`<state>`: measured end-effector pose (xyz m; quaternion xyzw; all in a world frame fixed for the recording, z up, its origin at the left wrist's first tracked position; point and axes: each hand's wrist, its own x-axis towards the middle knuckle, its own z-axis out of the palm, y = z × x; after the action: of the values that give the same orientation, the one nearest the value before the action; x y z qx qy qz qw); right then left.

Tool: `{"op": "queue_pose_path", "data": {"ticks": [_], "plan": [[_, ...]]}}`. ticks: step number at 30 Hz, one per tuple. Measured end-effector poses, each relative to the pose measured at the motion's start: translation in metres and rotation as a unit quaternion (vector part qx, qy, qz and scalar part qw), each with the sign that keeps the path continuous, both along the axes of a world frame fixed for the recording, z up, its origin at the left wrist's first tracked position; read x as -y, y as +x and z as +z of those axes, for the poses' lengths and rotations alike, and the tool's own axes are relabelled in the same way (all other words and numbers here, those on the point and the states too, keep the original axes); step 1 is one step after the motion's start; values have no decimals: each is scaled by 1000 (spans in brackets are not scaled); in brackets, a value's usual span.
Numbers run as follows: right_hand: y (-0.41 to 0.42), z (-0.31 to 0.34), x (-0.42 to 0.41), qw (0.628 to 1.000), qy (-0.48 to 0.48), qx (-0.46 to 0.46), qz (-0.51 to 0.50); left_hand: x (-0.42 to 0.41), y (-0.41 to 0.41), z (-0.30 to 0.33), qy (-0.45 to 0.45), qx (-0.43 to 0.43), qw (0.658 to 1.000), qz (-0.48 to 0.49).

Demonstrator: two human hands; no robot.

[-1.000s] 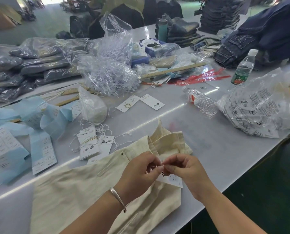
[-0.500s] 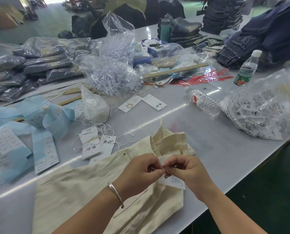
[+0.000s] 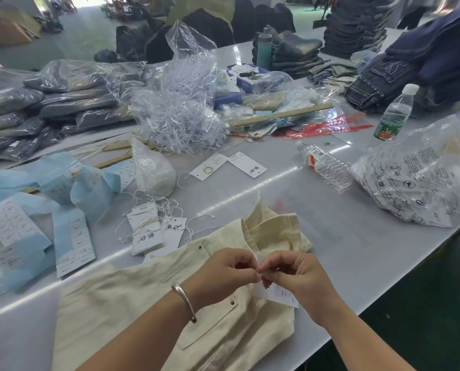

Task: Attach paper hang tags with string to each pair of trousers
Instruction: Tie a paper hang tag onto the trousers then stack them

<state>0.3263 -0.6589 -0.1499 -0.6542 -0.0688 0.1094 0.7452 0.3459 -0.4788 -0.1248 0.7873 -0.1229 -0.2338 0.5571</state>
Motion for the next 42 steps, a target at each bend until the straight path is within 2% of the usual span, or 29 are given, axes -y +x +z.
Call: {"op": "queue_pose_path", "data": {"ticks": [6, 9, 12, 17, 25, 31, 34, 39, 42], "plan": [[1, 3, -4, 997, -53, 46, -9, -3, 4, -1, -14, -43, 999, -10], [3, 2, -4, 997, -58, 42, -28, -7, 8, -1, -16, -57, 998, -31], [3, 0, -3, 999, 5, 5, -43, -6, 11, 2, -27, -57, 998, -28], [3, -6, -5, 985, 132, -110, -19, -3, 14, 6, -61, -75, 995, -26], [3, -8, -6, 982, 133, -137, 1, -5, 16, 5, -54, -66, 995, -44], [2, -9, -7, 970, 178, -163, 14, -6, 16, 9, -42, -54, 997, -32], [4, -9, -3, 973, 161, -168, 3, -10, 17, 5, -59, -60, 996, 7], [3, -7, 7, 989, 11, -144, -13, -13, 13, 0, -50, -65, 996, 21], [3, -2, 9, 991, -15, -133, -3, -11, 11, -1, -45, -61, 997, 20]]}}
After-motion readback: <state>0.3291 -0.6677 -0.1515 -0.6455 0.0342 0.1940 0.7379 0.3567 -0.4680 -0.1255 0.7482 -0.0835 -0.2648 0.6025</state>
